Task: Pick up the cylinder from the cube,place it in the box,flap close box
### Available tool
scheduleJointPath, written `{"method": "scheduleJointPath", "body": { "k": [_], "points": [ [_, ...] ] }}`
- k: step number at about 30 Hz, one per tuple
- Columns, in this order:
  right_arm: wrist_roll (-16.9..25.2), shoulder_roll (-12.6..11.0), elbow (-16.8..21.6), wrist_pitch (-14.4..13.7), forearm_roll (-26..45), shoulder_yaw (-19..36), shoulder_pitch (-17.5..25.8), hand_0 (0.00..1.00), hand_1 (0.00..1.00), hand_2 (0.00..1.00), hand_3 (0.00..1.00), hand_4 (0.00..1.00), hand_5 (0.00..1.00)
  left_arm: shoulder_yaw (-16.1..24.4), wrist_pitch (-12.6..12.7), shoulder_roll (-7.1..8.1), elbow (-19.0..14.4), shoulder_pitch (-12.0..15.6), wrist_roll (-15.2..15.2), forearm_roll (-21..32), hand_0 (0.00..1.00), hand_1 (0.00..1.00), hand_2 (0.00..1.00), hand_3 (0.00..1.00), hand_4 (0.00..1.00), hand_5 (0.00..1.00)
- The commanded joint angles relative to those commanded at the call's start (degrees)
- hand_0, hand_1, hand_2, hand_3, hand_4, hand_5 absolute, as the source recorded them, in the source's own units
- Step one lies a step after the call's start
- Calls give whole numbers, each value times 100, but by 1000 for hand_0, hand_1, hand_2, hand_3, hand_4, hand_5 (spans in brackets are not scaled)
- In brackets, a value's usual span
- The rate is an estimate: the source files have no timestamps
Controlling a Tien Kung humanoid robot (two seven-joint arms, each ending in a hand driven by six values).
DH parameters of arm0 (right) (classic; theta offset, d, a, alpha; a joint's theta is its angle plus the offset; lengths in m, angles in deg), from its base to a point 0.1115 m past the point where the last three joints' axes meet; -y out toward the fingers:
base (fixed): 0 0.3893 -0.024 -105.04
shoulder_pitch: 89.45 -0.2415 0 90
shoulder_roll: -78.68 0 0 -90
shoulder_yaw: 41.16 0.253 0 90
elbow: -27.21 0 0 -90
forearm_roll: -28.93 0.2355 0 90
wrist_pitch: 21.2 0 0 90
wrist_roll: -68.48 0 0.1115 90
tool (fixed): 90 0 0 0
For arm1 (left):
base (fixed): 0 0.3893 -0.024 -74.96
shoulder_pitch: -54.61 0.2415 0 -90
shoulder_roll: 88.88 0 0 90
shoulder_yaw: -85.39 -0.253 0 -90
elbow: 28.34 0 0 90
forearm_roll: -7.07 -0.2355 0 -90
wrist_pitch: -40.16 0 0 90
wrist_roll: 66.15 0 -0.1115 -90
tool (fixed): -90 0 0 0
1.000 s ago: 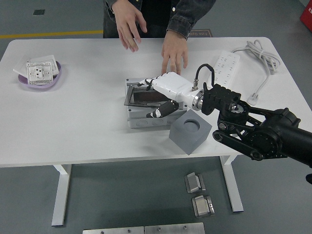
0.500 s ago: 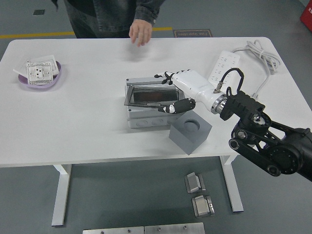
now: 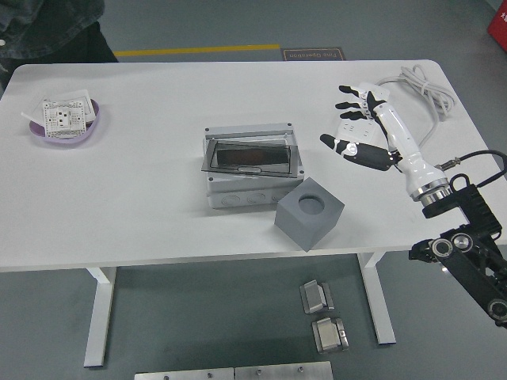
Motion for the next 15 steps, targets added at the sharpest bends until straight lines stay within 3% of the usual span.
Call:
{"method": "scheduleJointPath", "body": {
  "k": [6, 15],
  "points": [
    [-67, -18, 13, 70, 632, 536, 163, 670, 639, 705, 771, 933, 470, 53, 3, 73, -21, -54, 2, -81, 715, 689, 569, 768, 759, 321],
    [-82, -45, 29, 57, 759, 813, 229, 655, 623, 676, 714, 932, 475, 29, -6, 133, -35, -89, 23, -95, 715, 688, 568, 768, 760, 321]
  ]
}}
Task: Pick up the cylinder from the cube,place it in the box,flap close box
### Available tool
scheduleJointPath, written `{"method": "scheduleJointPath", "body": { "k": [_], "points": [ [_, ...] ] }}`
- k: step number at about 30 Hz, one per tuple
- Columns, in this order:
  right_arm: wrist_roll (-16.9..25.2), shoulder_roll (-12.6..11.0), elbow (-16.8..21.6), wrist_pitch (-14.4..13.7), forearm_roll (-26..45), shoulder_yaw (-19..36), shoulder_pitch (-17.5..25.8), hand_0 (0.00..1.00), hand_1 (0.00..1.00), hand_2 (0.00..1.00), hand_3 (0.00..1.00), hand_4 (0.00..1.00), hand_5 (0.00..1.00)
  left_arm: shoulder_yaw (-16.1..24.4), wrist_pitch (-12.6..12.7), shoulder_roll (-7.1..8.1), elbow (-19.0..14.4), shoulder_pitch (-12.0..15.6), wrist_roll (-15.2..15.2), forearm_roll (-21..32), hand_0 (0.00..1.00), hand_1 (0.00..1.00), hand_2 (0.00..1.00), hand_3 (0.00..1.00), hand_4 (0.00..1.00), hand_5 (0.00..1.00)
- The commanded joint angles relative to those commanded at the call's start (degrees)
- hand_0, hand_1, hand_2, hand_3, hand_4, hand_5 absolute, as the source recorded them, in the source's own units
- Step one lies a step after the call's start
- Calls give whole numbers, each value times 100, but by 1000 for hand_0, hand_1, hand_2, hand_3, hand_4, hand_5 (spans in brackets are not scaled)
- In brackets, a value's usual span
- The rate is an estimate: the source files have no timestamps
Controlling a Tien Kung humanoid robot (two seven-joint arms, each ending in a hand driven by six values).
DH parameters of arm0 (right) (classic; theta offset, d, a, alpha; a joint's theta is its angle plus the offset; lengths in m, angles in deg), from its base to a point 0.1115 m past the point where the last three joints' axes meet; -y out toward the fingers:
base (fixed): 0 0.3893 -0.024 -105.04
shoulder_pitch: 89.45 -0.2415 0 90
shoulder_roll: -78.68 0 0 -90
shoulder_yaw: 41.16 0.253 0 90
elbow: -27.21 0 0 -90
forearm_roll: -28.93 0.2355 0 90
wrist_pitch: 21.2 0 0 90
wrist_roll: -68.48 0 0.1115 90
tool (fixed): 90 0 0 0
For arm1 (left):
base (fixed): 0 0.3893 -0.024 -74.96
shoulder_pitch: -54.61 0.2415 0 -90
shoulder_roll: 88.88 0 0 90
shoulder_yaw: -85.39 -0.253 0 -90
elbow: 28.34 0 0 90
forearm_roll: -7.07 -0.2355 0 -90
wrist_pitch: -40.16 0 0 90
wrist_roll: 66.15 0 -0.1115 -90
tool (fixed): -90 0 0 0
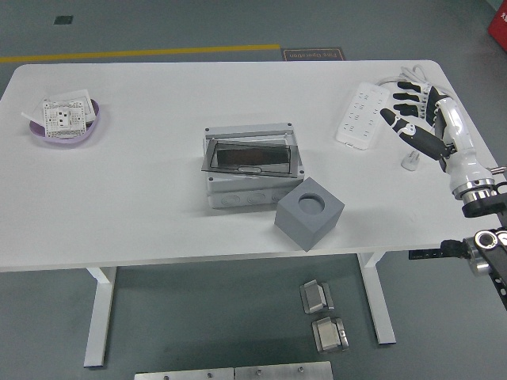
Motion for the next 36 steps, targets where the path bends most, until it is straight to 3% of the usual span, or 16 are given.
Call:
{"method": "scheduleJointPath", "body": {
  "k": [7, 10, 11, 23, 28, 29, 34, 36],
  "points": [
    [-3, -26, 1, -13, -2, 114, 0, 651, 620, 673, 703, 931, 481, 7, -3, 65, -21, -58, 11, -70, 714, 688, 553, 766, 762, 323],
    [2, -35, 7, -13, 4, 180, 12, 651, 620, 673, 703, 931, 481, 139, -5, 94, -65, -52, 10, -196, 714, 688, 553, 766, 762, 323],
    [4, -36, 9, -14, 7, 204, 19, 652, 615, 668, 700, 931, 484, 173, -5, 101, -74, -49, 10, -224, 714, 688, 488, 769, 763, 323],
    [55, -44, 46, -30, 162, 474, 136, 656, 616, 667, 691, 924, 506, 644, -40, 81, -274, 27, -33, -563, 714, 688, 448, 770, 767, 326],
    [78, -5, 51, -26, 241, 490, 158, 656, 616, 667, 691, 924, 506, 736, -70, 56, -282, 47, -65, -508, 714, 688, 448, 770, 767, 326],
    [83, 7, 45, -26, 261, 487, 166, 656, 613, 666, 683, 917, 514, 738, -71, 53, -275, 45, -68, -486, 714, 688, 507, 770, 768, 328],
    [101, 42, 10, -27, 357, 419, 158, 656, 613, 666, 683, 917, 514, 730, -77, 34, -271, 12, -75, -428, 714, 688, 507, 770, 768, 328],
    [106, 55, -1, -33, 407, 388, 145, 635, 605, 663, 680, 919, 502, 737, -77, 26, -278, -8, -81, -424, 715, 688, 553, 770, 768, 328]
  ]
}}
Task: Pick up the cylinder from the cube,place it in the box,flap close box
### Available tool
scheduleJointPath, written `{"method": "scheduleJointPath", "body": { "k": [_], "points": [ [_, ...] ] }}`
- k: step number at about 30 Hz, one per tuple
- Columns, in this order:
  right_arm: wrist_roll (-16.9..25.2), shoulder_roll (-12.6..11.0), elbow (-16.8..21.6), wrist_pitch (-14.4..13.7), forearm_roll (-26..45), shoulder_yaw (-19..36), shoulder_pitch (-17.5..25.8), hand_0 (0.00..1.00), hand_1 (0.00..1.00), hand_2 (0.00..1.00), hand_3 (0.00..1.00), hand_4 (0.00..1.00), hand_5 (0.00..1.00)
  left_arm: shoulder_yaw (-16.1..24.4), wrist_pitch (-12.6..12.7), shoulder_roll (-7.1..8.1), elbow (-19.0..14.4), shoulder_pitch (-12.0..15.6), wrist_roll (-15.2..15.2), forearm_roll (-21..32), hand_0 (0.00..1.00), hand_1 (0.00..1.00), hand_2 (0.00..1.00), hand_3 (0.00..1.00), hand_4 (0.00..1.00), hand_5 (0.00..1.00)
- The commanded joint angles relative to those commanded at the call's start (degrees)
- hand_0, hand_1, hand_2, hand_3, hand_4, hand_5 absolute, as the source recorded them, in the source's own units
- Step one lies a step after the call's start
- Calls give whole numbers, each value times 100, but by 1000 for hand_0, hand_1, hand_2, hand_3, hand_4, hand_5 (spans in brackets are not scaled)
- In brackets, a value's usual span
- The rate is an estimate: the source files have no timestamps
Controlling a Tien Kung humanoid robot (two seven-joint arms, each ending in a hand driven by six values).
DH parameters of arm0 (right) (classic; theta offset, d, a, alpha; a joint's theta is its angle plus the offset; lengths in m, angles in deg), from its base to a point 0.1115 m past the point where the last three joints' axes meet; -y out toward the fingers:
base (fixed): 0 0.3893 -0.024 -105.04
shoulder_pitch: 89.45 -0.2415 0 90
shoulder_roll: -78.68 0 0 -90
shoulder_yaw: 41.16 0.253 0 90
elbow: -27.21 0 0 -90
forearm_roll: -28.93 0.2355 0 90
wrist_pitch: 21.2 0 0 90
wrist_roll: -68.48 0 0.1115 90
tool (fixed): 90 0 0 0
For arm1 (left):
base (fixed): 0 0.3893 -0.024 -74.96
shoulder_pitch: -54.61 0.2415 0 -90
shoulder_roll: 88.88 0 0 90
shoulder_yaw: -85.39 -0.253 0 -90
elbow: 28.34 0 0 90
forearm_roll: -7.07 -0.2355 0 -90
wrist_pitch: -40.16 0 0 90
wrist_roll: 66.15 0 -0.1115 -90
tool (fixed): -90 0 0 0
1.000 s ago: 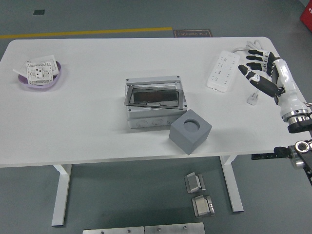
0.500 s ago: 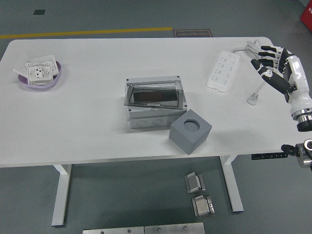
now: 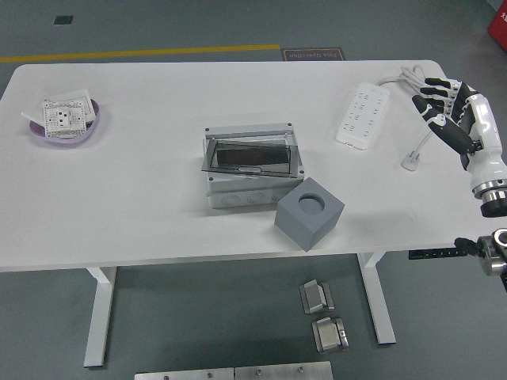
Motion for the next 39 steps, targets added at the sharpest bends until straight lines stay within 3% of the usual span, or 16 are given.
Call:
{"method": "scheduleJointPath", "body": {
  "k": [13, 23, 39],
  "points": [
    [34, 104, -120, 6, 284, -104, -98, 625, 601, 659, 672, 915, 498, -218, -56, -27, 53, -40, -52, 258, 715, 689, 567, 769, 768, 329],
    [264, 131, -217, -4, 964, -161, -124, 613, 590, 652, 666, 895, 526, -185, -113, -62, 36, -9, -109, 286, 716, 689, 572, 769, 766, 328],
    [281, 121, -209, -6, 1029, -174, -128, 588, 583, 640, 655, 893, 544, -187, -137, -67, 38, -28, -140, 317, 715, 689, 573, 768, 765, 328]
  ]
}}
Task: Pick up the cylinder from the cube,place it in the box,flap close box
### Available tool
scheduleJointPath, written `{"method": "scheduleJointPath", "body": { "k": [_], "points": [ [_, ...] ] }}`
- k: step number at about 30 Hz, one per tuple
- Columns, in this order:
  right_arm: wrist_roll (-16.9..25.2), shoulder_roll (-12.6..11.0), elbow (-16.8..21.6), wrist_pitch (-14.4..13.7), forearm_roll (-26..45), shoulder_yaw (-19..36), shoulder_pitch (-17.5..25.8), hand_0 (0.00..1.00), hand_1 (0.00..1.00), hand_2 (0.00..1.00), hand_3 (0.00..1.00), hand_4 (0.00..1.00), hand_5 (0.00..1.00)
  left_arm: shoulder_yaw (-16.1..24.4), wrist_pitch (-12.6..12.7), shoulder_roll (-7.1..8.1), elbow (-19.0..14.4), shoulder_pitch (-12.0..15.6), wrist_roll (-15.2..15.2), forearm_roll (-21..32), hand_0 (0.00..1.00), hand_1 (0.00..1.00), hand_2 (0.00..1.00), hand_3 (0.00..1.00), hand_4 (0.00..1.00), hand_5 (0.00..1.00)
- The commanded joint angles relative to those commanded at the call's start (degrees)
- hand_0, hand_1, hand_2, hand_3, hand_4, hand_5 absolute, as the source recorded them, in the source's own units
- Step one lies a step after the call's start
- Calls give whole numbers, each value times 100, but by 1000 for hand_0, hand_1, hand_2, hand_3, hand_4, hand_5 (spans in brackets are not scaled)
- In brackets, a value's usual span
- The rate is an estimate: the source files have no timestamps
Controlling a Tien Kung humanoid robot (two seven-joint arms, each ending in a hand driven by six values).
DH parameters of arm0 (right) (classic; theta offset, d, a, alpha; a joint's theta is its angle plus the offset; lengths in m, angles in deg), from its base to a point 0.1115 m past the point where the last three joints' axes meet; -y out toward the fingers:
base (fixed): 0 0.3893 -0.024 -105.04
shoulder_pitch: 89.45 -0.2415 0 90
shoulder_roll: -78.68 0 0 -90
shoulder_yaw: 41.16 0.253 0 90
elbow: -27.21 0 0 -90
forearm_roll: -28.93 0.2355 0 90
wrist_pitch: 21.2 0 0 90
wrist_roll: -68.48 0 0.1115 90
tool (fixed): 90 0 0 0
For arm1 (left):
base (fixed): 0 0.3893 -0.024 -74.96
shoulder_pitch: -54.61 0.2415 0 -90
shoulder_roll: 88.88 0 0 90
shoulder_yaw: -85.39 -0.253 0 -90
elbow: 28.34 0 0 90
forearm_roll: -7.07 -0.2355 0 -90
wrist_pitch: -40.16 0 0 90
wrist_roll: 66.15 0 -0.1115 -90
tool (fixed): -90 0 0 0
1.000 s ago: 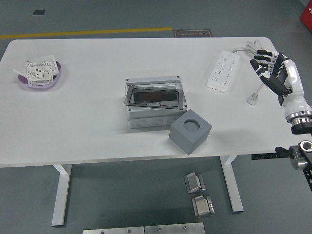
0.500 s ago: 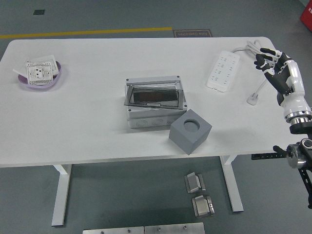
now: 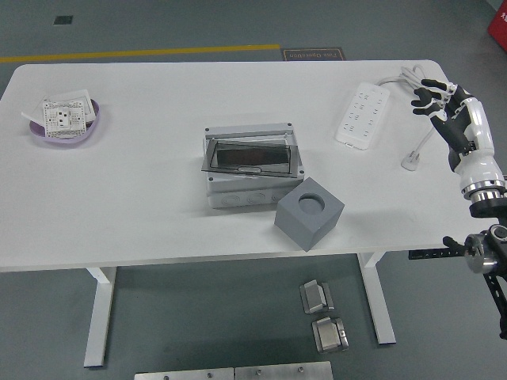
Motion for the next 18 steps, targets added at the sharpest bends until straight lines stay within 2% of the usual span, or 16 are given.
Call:
{"method": "scheduleJointPath", "body": {
  "k": [18],
  "points": [
    [13, -17, 7, -33, -27, 38, 8, 585, 580, 635, 651, 886, 543, -31, -9, -8, 8, -18, -9, 26, 713, 689, 573, 766, 762, 326]
  ]
}}
